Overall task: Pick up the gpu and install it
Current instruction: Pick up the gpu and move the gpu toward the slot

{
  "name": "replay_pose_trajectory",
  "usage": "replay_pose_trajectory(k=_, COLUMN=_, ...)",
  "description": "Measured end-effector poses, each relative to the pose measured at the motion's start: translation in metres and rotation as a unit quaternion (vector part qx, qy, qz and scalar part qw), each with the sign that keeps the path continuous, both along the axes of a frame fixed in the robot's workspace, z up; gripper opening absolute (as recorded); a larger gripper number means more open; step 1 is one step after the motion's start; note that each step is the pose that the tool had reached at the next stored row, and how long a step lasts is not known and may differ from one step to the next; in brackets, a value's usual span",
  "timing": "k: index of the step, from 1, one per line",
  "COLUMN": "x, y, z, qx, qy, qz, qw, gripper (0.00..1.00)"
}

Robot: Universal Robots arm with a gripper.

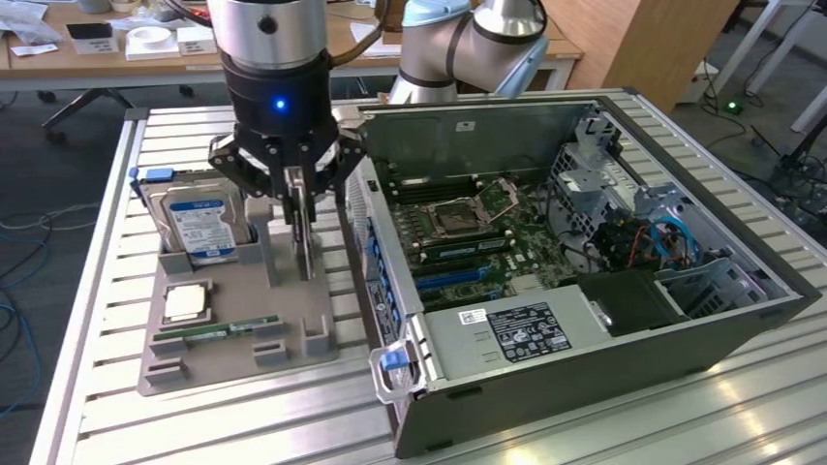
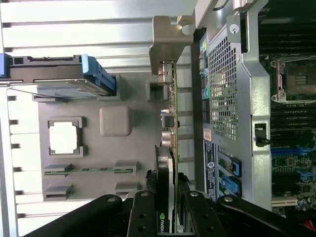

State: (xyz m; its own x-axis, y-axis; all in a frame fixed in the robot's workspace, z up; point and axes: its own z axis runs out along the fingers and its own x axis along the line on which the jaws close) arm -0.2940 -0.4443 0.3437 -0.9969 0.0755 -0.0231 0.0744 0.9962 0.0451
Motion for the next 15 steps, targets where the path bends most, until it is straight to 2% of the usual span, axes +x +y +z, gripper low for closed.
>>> replay_pose_trajectory(k=15, x=0.000, y=0.0000, z=0.0293, qx=-0.0005, qy=0.0000, qz=0.000, qw=1.0000, gripper=0.27)
